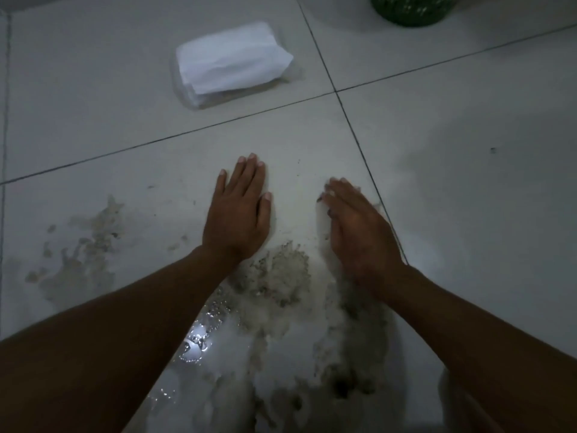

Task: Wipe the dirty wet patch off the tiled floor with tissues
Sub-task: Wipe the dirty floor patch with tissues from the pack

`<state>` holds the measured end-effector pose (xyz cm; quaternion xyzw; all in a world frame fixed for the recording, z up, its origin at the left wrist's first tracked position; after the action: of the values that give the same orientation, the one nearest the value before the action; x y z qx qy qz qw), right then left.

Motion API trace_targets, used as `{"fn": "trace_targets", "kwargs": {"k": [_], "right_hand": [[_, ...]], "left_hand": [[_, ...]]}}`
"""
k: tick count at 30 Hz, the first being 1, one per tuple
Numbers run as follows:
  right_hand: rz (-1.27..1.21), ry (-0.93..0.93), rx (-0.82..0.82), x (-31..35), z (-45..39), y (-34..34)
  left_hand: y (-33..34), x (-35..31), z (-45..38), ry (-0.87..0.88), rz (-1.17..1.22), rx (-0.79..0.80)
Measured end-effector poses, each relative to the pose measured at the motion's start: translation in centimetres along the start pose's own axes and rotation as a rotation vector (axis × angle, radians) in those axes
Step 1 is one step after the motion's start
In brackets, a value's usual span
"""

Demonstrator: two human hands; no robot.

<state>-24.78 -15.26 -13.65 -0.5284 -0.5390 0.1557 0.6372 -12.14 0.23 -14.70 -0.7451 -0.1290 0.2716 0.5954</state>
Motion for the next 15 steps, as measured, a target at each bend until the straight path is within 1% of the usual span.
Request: {"fn": "trace_targets", "kwargs": {"k": [2,4,5,7,9,10,12,15], "right_hand": [[-0.029,0.083,0.003,-0.4,-1.4,0.4],[-0.071,0.12,0.037,-0.2,-2.0,0.7],[-0.08,0.098,0.07,0.3,-1.9,0.7],[-0.086,-0.02,0.128,1.2,-0.9,0.6],[-0.058,-0.12,0.088,1.3,-0.1,-0.2],[-0.032,-0.122,0.036,1.0,-0.1,-0.7],[0.003,-0.024,-0.053,0.0,-0.6,-1.3],[0.006,0.109,-0.066,-0.2,-2.1,-0.4]], "left_hand": [[0.0,0.0,0.0,0.001,0.0,-0.007],[0.1,-0.1,0.0,0.004,0.001,-0.007],[0.1,-0.2,0.0,0.004,0.0,-0.008],[0.1,-0.2,0.0,-0.004,-0.004,-0.005],[0.0,-0.2,-0.1,-0.004,-0.01,-0.009],[0.0,-0.2,-0.1,-0.003,-0.01,-0.011],[0.0,-0.1,0.0,0.001,-0.007,-0.015],[0.1,-0.1,0.0,0.0,-0.007,-0.027]]}}
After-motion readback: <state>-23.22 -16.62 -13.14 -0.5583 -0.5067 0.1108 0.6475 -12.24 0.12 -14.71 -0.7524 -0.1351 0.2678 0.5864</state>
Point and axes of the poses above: each hand's wrist, its own z-axis away from the middle knuckle, its own y-axis out of the palm, x = y × z, the point moved 5 cm from there along -z, towards the middle knuckle, and after that the axes turned 12 degrees about y, right-handed, at the moved point
